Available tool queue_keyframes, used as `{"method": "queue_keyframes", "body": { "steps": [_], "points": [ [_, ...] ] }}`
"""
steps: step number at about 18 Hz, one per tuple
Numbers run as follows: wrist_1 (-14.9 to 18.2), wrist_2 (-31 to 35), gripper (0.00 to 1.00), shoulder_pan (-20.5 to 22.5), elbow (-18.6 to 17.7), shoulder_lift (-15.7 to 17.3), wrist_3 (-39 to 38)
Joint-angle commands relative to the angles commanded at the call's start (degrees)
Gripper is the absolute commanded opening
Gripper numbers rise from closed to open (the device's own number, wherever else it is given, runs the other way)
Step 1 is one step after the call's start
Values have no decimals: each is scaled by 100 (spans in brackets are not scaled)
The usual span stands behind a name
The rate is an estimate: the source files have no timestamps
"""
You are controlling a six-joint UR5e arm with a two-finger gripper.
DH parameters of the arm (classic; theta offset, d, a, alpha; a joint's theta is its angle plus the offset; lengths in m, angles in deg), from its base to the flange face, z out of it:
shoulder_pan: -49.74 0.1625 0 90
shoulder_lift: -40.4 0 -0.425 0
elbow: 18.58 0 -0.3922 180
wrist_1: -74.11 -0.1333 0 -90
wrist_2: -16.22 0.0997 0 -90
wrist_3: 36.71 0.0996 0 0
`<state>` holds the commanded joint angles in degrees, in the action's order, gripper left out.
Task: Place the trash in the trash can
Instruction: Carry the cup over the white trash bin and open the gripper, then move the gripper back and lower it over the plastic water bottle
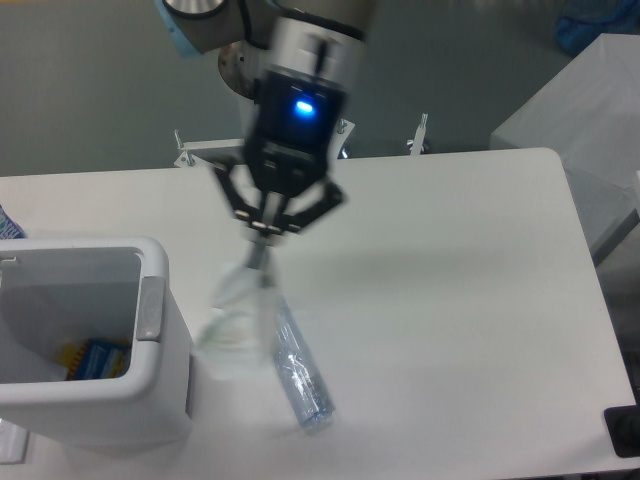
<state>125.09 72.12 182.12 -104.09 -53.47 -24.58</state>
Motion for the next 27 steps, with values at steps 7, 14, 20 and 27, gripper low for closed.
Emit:
{"method": "queue_keyframes", "body": {
  "steps": [7, 14, 20, 27],
  "points": [
    [-17, 9, 0, -713, -44, -167, 35],
    [-246, 26, 65, -872, -79, -343, 132],
    [-237, 70, 83, -846, -18, -360, 35],
    [-158, 394, 87, 322, -456, -483, -176]
  ]
}}
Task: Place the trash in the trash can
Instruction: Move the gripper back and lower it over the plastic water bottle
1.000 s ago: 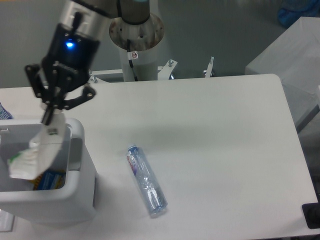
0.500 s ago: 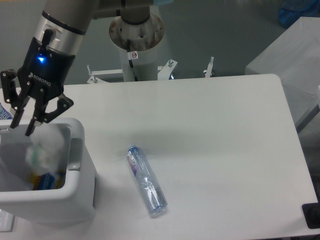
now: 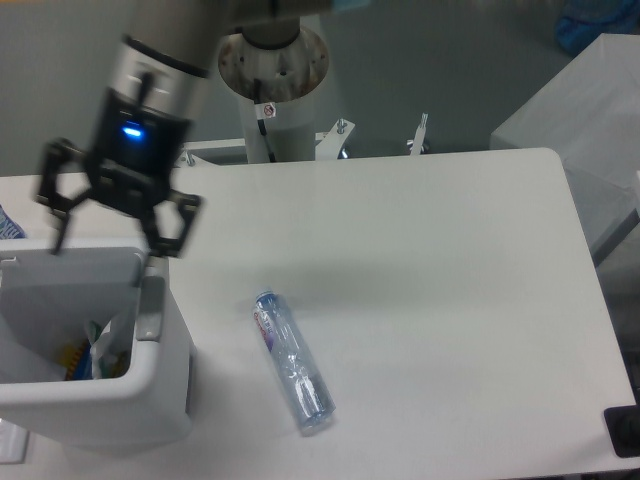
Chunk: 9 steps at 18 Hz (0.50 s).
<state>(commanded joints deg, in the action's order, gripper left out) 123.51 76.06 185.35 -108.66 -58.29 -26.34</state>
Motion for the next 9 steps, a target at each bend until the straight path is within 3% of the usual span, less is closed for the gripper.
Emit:
{"method": "queue_keyframes", "body": {
  "steps": [4, 9],
  "points": [
    [9, 632, 99, 256, -71, -509, -323],
    [0, 1134, 99, 317, 52, -1283, -483]
  ]
}}
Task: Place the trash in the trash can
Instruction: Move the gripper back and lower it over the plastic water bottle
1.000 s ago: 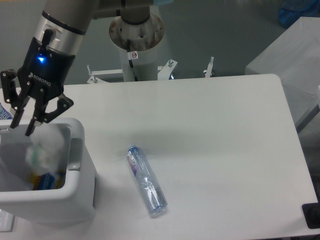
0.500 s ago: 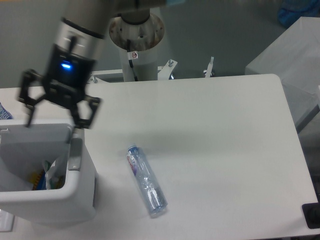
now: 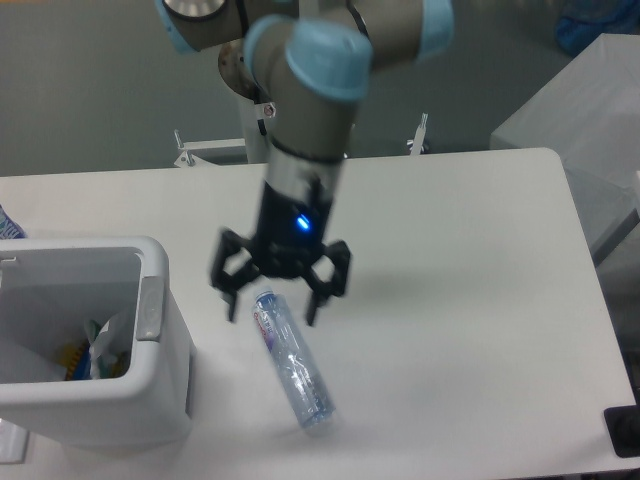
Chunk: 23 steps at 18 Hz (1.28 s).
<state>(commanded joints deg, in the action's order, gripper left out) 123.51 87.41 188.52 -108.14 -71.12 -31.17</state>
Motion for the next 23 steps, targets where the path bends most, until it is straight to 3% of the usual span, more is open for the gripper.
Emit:
{"method": "queue_keyframes", "body": {
  "steps": [9, 14, 20, 23],
  "points": [
    [-26, 677, 99, -70, 17, -976, 0],
    [-53, 721, 99, -97, 123, -1170, 35],
    [-18, 739, 99, -316, 685, -1715, 53],
    [-26, 765, 99, -352, 624, -1759, 53]
  ]
}}
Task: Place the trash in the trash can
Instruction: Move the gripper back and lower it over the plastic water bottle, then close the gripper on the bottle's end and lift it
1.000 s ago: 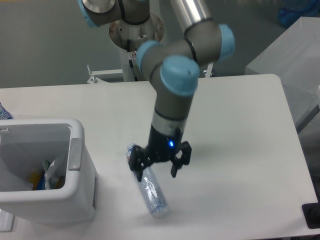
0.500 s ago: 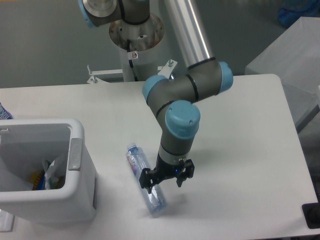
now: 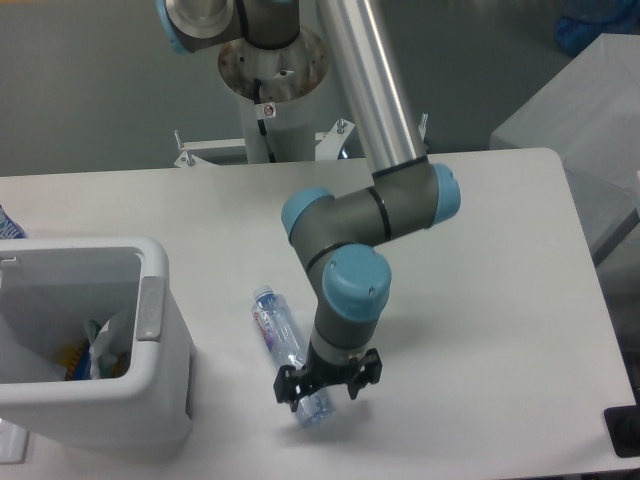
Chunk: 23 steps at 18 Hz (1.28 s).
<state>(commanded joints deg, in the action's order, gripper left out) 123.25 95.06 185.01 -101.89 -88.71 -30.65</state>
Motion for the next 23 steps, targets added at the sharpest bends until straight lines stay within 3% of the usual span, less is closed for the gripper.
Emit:
{"method": "queue_keyframes", "body": {
  "steps": [8, 14, 18, 23],
  "points": [
    [17, 290, 97, -53, -9, -141, -9],
    [35, 317, 66, -53, -9, -123, -18],
    [53, 308, 60, -88, -18, -97, -18],
    [53, 282, 60, -97, -9, 17, -18]
  ]
}}
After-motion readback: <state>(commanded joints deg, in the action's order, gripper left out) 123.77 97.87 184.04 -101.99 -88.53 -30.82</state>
